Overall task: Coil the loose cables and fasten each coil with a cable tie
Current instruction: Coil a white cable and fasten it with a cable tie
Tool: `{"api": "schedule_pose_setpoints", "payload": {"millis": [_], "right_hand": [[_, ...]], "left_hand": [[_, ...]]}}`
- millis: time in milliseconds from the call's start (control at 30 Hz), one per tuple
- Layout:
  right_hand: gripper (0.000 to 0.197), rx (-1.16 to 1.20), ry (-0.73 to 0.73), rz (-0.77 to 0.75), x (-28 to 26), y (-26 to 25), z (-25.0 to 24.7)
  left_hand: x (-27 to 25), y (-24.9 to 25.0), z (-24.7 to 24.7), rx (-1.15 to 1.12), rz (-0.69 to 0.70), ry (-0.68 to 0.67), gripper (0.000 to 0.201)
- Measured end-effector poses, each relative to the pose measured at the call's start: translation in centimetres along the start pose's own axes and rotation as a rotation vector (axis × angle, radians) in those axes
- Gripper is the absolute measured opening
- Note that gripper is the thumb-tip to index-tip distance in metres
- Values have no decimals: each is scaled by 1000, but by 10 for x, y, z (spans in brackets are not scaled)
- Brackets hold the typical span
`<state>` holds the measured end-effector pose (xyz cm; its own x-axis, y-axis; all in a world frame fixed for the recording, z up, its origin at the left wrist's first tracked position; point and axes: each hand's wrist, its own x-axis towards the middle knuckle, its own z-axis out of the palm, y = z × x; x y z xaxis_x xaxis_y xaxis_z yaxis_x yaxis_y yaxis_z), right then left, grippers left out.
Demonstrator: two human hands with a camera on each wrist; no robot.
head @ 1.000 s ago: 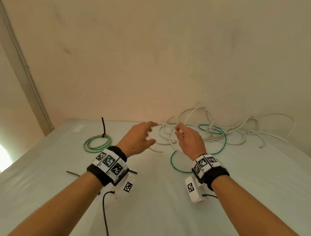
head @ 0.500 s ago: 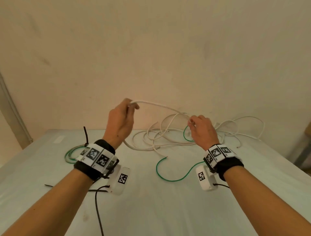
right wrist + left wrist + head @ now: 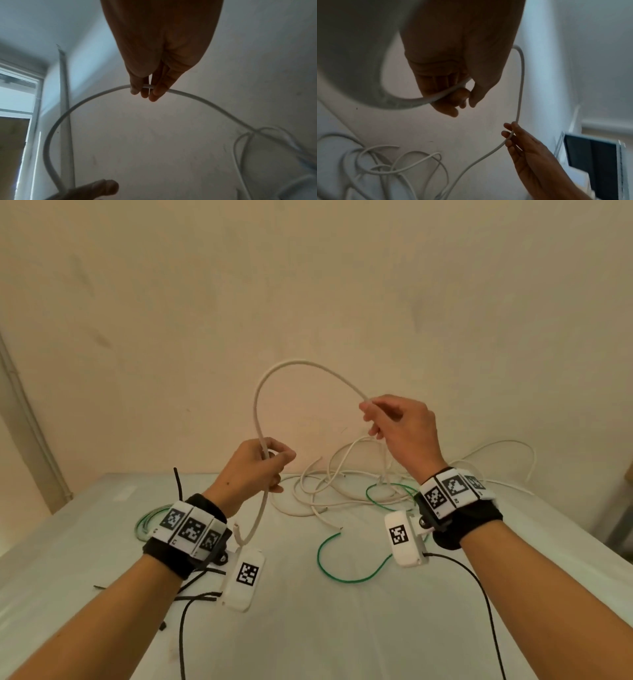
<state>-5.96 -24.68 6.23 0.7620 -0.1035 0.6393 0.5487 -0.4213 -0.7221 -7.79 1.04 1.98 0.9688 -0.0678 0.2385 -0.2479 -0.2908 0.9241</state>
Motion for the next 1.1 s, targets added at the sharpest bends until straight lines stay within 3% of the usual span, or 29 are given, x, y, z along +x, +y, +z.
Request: {"api": "schedule_pose_setpoints", "payload": {"millis": [200,367,433,500,567,667,733,800,1000,1100], "right_hand": [[20,75,98,6,34,-30,-19],[25,-64,241,20,55,-33,-39],[26,-98,239,64,57,-22,-45],[23,-115,149,131,52,-9,-44],[19,-147,15,208,43,2,-37],[15,-300,-174,265,28,10,-25],[16,-355,-308,258,20,6,-18],[18,-268,-400,246,12,-2,-10],[41,96,-476,217,-3,-37,9],[28,160,-433,241,-4,-48,12]], "left_hand": [[4,10,3,-170,5,-60,29],[-11,-2,-1,-221,-150,-196,26],[-22,-10,-7,-190,-183,-318,31],[-29,-16,-9,-240,-226,-351,28],[-31,-19,-7,-328,-227,-253,17],[-26,-18,-3,-378,-182,-5,10],[-22,-16,-1,-361,-134,151,11],[-19,-11,2,-338,-77,229,16],[-21,13,14,-467,-50,206,28],[-15,18,9,-595,-116,167,31]]}}
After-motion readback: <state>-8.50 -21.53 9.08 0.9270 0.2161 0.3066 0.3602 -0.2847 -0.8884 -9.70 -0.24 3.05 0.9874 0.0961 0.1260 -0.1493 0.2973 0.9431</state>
